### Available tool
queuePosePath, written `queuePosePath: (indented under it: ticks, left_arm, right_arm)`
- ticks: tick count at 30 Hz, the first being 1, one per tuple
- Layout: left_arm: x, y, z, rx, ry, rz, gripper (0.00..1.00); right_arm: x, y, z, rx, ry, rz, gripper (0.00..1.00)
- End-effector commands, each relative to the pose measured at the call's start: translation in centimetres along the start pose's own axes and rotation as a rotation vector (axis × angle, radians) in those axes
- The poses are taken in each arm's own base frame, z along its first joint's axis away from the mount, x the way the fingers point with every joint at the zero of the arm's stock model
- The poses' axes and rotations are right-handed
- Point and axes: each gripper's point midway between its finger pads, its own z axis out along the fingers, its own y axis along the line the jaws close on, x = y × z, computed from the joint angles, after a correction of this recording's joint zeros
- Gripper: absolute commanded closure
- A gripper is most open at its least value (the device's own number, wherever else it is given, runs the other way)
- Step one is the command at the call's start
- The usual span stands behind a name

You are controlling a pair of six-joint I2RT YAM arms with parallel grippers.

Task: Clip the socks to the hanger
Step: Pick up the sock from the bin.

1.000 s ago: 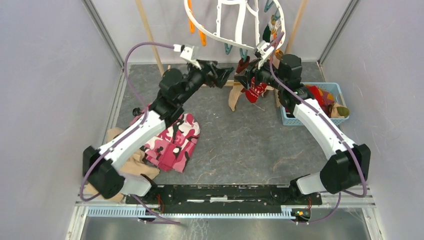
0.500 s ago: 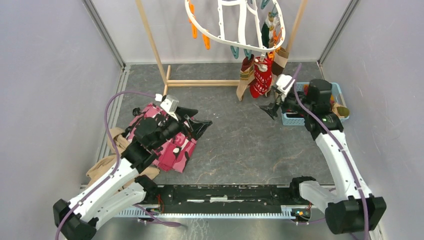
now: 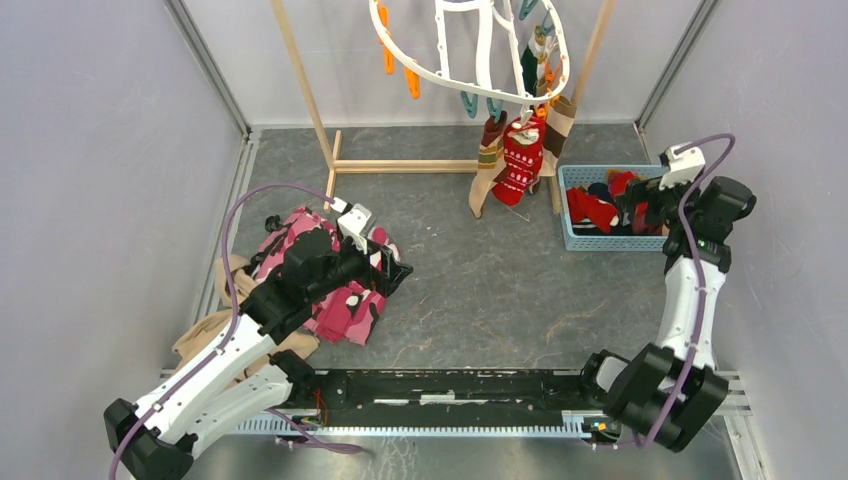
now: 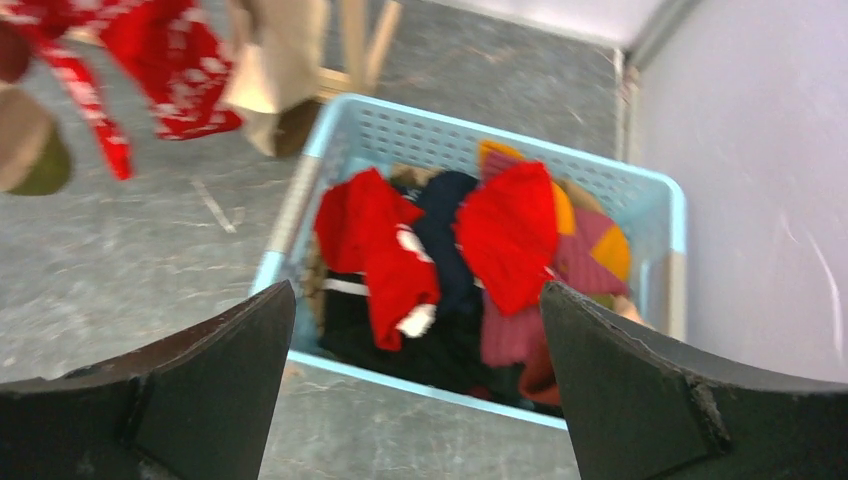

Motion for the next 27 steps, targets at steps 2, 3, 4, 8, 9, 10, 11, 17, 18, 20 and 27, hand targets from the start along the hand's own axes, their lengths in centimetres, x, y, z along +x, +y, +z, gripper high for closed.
queuePosePath:
  ticks: [2,3,4,8,9,10,11,17,18,20,27]
  left_arm:
    - [0.3,1.6,-0.5,-0.071,0.014,0.059,0.00]
    - [0.4,1.8,-0.5,-0.079,0.017,0.057,0.00]
    - [0.5,2.0,-0.5,-0.089,0.022,0.053,0.00]
    - [0.9,3.1,-0.4,-0.119,0.036,0.035,0.00]
    - [0.9,3.4,-0.4,-0.126,0.036,0.028,0.00]
    - [0.8,3.8,-0.4,-0.133,0.033,0.020,0.00]
    - [0.8,4.1,-0.4,-0.131,0.031,0.007,0.00]
    - [0.3,5.9,-0.3,-0.101,0.002,-0.109,0.00]
    - [0.3,6.3,-0.3,-0.108,0.002,-0.124,0.00]
    - [0.5,6.8,-0.2,-0.118,0.011,-0.145,0.00]
    - [0.8,7.1,0.0,-0.122,0.023,-0.154,0.00]
  right_arm:
    - [0.4,-6.4,0.7,0.250,0.072,0.041,0.02]
    - [0.8,-6.7,0.7,0.260,0.081,0.042,0.02]
    - [1.2,-7.0,0.8,0.273,0.092,0.043,0.02]
    - [2.9,-8.6,0.3,0.346,0.133,0.060,0.02]
    - [3.3,-9.1,0.1,0.369,0.140,0.067,0.02]
    - [3.8,-9.5,-0.2,0.389,0.149,0.073,0.04]
    - [4.4,-9.9,-0.4,0.414,0.166,0.075,0.06]
    - [8.4,-11.2,0.2,0.462,0.258,0.145,0.15]
    - [9.1,-11.4,0.4,0.464,0.275,0.164,0.16]
    - [10.1,-11.6,1.2,0.461,0.288,0.202,0.17]
    - [12.3,-13.1,3.7,0.440,0.363,0.288,0.26]
